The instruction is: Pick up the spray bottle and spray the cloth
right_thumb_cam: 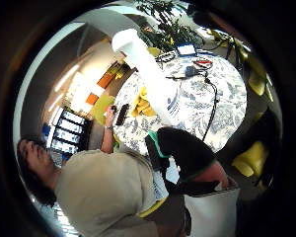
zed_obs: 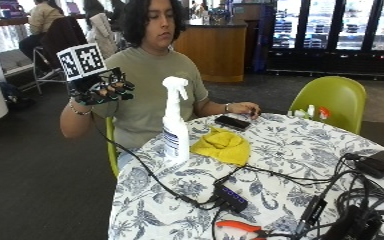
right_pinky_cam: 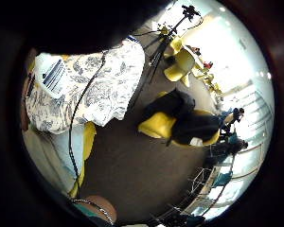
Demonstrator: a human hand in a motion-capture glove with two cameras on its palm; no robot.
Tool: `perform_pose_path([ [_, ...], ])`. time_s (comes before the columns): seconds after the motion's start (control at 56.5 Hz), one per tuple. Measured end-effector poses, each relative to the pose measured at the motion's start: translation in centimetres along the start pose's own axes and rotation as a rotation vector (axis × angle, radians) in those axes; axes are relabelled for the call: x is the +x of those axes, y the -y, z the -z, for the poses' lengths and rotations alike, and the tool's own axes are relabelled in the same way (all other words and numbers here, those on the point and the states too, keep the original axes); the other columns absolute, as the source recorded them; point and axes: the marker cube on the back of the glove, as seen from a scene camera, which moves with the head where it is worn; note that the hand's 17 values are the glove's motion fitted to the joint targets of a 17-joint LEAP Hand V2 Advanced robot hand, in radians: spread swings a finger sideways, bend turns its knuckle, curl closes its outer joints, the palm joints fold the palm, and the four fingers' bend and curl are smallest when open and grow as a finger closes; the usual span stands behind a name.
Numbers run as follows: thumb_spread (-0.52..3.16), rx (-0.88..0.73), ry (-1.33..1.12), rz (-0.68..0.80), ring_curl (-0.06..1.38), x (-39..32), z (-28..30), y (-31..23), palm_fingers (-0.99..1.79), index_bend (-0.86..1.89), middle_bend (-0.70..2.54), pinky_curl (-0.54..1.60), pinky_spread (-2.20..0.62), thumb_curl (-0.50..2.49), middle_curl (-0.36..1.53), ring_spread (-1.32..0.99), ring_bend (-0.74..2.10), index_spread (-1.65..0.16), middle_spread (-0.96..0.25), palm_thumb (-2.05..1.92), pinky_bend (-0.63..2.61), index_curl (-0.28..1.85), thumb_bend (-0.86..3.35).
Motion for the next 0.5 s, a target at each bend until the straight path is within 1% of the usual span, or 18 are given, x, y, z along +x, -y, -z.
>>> perform_pose_path([
  [0.018, 0.43, -0.001, -0.002, 0.001, 0.06, 0.0, 0.0, 0.0, 0.42, 0.18, 0.22, 0.07, 0.1, 0.07, 0.05, -0.04, 0.34, -0.21, -0.02, 0.31, 0.33, 0.05, 0.19],
  [0.088, 0.68, -0.014, -0.004, 0.006, 0.13, -0.1, 0.3, 0.2, 0.39, 0.17, 0.21, 0.14, 0.14, 0.1, 0.1, -0.06, 0.37, -0.3, -0.02, 0.35, 0.35, 0.11, 0.19],
  [0.177, 0.87, -0.037, 0.031, 0.021, 0.17, -0.3, 0.2, 0.2, 0.37, 0.14, 0.21, 0.18, 0.18, 0.14, 0.14, -0.07, 0.38, -0.36, -0.03, 0.36, 0.36, 0.14, 0.17],
  [0.354, 1.04, -0.064, 0.128, -0.003, 0.21, -0.8, -0.9, 0.2, 0.35, 0.14, 0.19, 0.24, 0.2, 0.19, 0.2, -0.08, 0.4, -0.41, -0.03, 0.39, 0.38, 0.17, 0.11],
  [0.495, 1.11, 0.037, 0.289, -0.074, 0.24, -1.6, -1.9, 0.9, 0.38, 0.1, 0.2, 0.27, 0.21, 0.25, 0.23, -0.07, 0.46, -0.41, -0.03, 0.5, 0.42, 0.17, 0.12],
])
